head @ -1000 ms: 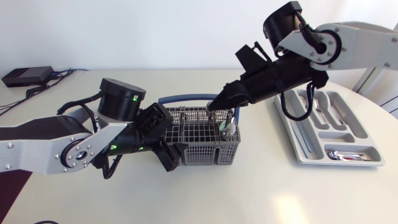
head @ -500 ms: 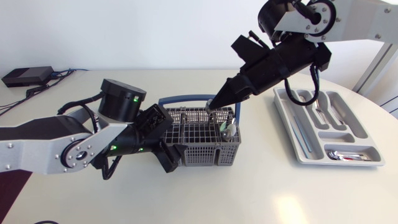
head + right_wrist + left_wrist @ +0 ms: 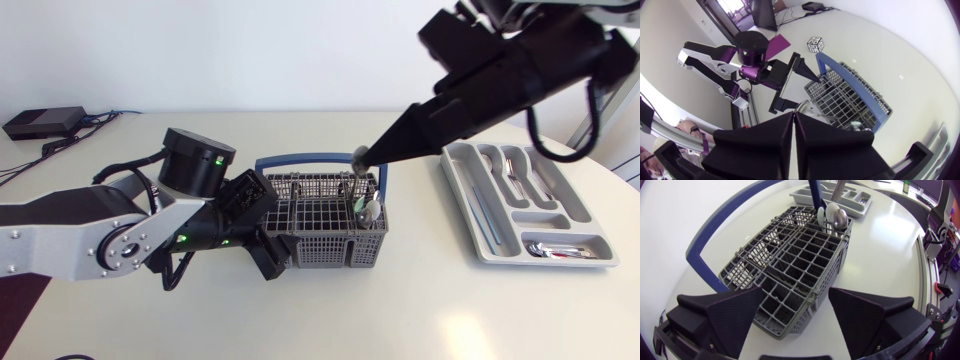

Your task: Transfer all utensils from the basket to the drawer tray.

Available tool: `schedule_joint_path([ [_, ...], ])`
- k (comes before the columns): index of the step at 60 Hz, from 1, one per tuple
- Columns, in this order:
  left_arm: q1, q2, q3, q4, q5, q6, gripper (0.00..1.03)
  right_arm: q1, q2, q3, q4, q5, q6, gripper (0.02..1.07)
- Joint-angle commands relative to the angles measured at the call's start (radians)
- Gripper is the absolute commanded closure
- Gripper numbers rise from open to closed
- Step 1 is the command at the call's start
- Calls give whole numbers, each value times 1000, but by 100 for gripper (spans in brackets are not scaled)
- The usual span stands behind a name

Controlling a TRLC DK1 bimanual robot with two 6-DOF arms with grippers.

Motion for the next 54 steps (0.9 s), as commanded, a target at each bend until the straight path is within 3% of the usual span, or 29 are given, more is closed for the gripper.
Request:
schedule_joint_path([
  [1, -5, -31, 15, -10, -4, 4, 12, -59, -122, -77, 11, 12, 19, 102],
  [11, -7, -51, 28, -24, -16, 1, 12, -252, -317, -230, 85, 113, 55, 102],
  [22, -48, -49, 61, -50, -48, -6, 12, -437, -381, -384, 157, 320, 33, 102],
  [35, -70, -36, 84, -62, -66, -6, 12, -682, -269, -512, 273, 475, -71, 102],
  [54, -88, -3, 109, -66, -80, -6, 12, -866, -45, -606, 549, 608, -146, 102],
])
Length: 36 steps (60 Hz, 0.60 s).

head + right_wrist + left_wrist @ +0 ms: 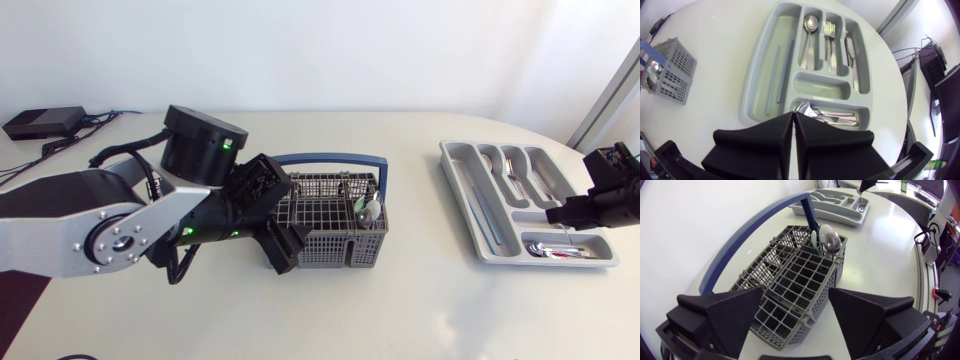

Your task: Transfer all utensils from the basket to the drawer tray.

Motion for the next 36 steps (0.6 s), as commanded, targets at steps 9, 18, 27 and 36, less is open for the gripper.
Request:
schedule_joint_path([
  [9, -9, 30, 31, -7, -5, -7, 11, -56, 172, -47, 175, 88, -42, 101],
  [18, -9, 32, 26, -2, -5, -7, 11, -56, 212, -71, 252, 134, -39, 69],
  [27, -11, 35, 29, -1, -5, -7, 11, -36, 166, -96, 275, 162, -38, 18],
  [36, -17, 39, 28, 4, -5, -7, 11, 29, -25, -114, 220, 90, -27, 17],
])
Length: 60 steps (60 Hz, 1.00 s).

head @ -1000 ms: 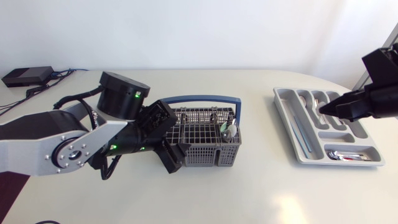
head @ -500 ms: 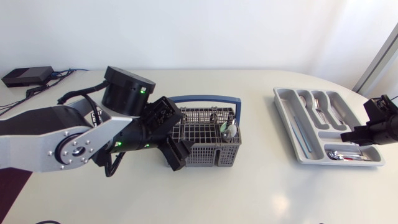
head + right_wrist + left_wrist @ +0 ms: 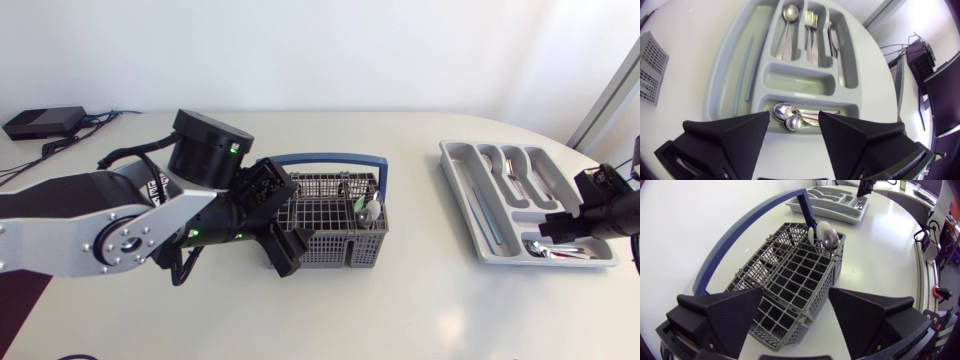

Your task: Transfer all utensils from the basket to the drawer tray.

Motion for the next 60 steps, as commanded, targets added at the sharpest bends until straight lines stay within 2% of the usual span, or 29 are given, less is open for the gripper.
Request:
schedule_joint_path([
  [1, -9, 22, 28, 4, -5, -7, 11, 53, -115, -17, -36, -37, -4, 17],
  [13, -24, 40, 38, 5, -5, -7, 11, 298, -281, -31, -148, -147, 27, 17],
  [18, -32, 50, 44, 5, -5, -7, 11, 399, -305, -9, -198, -179, 68, 17],
  [25, -44, 63, 54, 5, -5, -7, 11, 531, -312, 28, -260, -273, 127, 18],
  [34, -68, 83, 67, 5, -5, -7, 11, 686, -282, 61, -277, -366, 216, 30],
  [49, -93, 105, 73, 31, -5, -27, 11, 760, -126, 112, -217, -498, 319, 53],
  [55, -91, 114, 76, 37, -2, -57, 11, 766, -65, 124, -196, -529, 335, 56],
  [60, -79, 125, 82, 31, 41, -73, 11, 766, -14, 144, -193, -547, 342, 57],
])
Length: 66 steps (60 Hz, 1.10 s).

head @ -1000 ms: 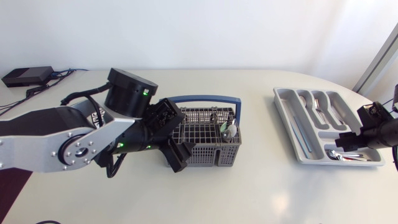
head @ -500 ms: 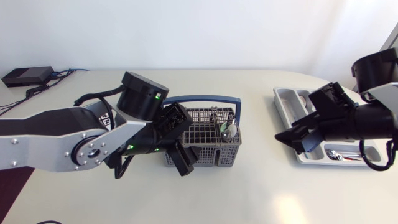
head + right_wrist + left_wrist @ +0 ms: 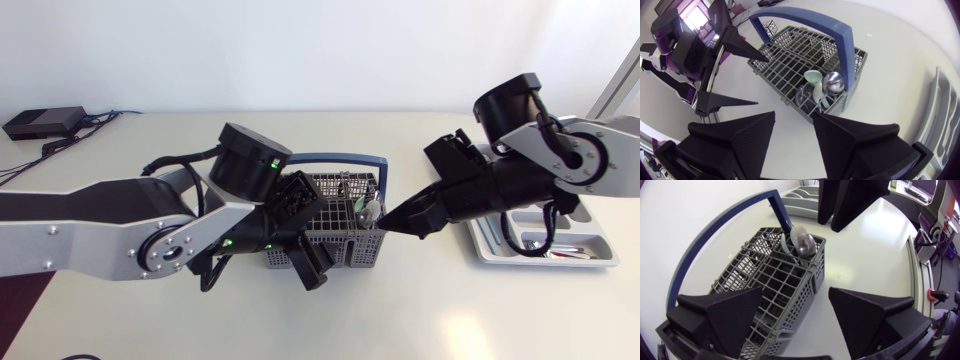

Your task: Transfer all utensils from the basket to the drawer tray.

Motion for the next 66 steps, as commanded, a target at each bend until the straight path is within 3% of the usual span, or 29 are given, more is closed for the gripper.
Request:
schedule_joint_path([
  [1, 12, 26, 38, 1, 32, -40, 11, 10, 49, 34, 10, -18, 36, 57],
  [8, 16, 37, 41, 1, 39, -44, 11, 16, 86, 64, 20, -18, 45, 63],
  [23, 23, 71, 50, 2, 86, -67, 11, 42, 149, 110, 20, -16, 65, 63],
  [34, 35, 75, 52, 1, 104, -72, 11, 56, 202, 128, 26, -4, 74, 72],
  [46, 42, 86, 52, 4, 105, -72, 11, 65, 202, 122, 49, 7, 85, 102],
  [66, 40, 88, 49, 4, 107, -72, 11, 63, 138, 149, 1, -13, 89, 102],
])
